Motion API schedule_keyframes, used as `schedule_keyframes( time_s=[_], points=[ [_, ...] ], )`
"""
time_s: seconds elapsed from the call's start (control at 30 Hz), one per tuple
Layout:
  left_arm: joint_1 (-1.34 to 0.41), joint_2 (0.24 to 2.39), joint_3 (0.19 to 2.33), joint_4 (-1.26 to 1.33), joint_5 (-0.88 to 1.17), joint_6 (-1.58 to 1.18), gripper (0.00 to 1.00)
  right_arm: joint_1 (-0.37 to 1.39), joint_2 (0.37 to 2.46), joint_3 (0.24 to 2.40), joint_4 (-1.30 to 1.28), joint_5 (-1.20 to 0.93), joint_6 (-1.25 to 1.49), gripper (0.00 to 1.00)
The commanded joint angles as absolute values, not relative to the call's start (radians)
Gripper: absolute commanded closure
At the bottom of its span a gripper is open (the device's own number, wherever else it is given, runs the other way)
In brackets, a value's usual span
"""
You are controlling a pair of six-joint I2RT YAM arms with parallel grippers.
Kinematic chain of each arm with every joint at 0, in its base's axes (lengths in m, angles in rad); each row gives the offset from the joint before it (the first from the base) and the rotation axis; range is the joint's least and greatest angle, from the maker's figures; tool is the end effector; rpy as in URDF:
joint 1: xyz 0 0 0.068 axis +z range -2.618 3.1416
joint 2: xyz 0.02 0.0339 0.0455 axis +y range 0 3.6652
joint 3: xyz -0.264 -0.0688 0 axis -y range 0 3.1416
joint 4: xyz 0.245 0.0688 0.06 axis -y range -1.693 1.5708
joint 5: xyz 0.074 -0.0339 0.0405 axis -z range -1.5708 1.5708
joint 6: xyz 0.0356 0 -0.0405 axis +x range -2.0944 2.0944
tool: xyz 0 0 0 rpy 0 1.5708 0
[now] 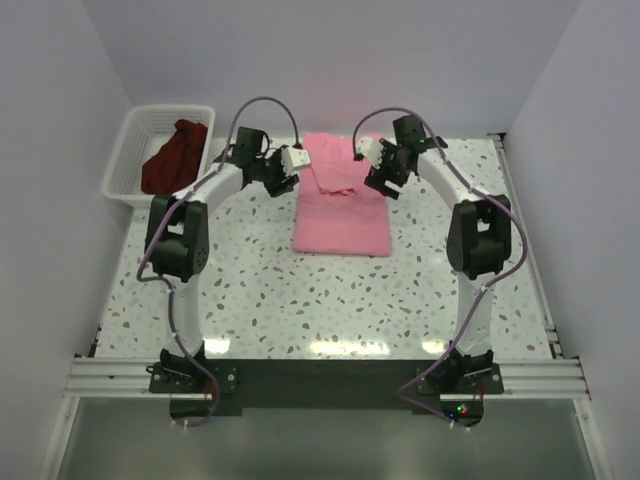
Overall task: Fold and stack the t-shirts
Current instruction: Fold the tshirt
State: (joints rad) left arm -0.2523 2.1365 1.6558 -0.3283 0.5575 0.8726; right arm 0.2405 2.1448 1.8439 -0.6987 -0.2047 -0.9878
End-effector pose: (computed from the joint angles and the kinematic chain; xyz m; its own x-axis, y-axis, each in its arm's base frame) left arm 0.4586 -0.1377 0.2009 -0.0173 0.6757 -0.7369 0.9002 0.3313 0.2826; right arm 0.4586 0.1199 0.2283 -0.1660 -0.8823 -0.4404 -0.8692 0.3418 -0.3572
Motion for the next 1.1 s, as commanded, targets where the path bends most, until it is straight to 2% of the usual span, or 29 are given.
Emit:
schedule_keyframes(
  time_s=[0.0,0.03,0.07,0.1,0.13,0.2,0.33,0.43,0.57,0.73,0.9,1.07],
  points=[
    [-0.255,1.926,1.599,-0.308,0.644,0.639,0.34,0.233,2.028,1.939,-0.869,-0.264,-0.801,0.09],
    [-0.256,1.904,1.554,-0.311,0.659,0.558,0.32,0.236,2.023,1.945,-0.899,-0.281,-0.743,0.02],
    [-0.256,1.884,1.534,-0.308,0.693,0.514,0.28,0.238,2.019,1.956,-0.946,-0.314,-0.708,0.01],
    [-0.256,1.853,1.517,-0.310,0.712,0.477,0.19,0.239,2.014,1.960,-0.969,-0.334,-0.672,0.01],
    [-0.258,1.842,1.491,-0.310,0.728,0.442,0.00,0.239,2.013,1.967,-0.997,-0.362,-0.611,0.01],
    [-0.264,1.804,1.465,-0.302,0.771,0.339,0.00,0.242,2.005,1.956,-1.066,-0.448,-0.553,0.02],
    [-0.288,1.755,1.323,-0.148,0.859,0.029,0.00,0.247,1.956,1.829,-1.043,-0.619,-0.305,0.01],
    [-0.356,1.762,1.241,-0.039,0.967,-0.174,0.00,0.250,1.924,1.683,-0.942,-0.783,-0.119,0.01],
    [-0.439,1.778,1.129,0.167,0.995,-0.397,0.00,0.249,1.933,1.521,-0.740,-0.940,0.099,0.01],
    [-0.454,1.894,1.088,0.351,1.058,-0.660,0.00,0.250,1.959,1.489,-0.641,-1.023,0.219,0.01],
    [-0.454,1.995,1.083,0.434,1.075,-0.793,0.00,0.250,2.023,1.436,-0.557,-1.103,0.331,0.01],
    [-0.405,2.068,1.069,0.394,1.066,-0.785,0.00,0.242,2.106,1.388,-0.532,-1.117,0.328,0.01]
  ],
)
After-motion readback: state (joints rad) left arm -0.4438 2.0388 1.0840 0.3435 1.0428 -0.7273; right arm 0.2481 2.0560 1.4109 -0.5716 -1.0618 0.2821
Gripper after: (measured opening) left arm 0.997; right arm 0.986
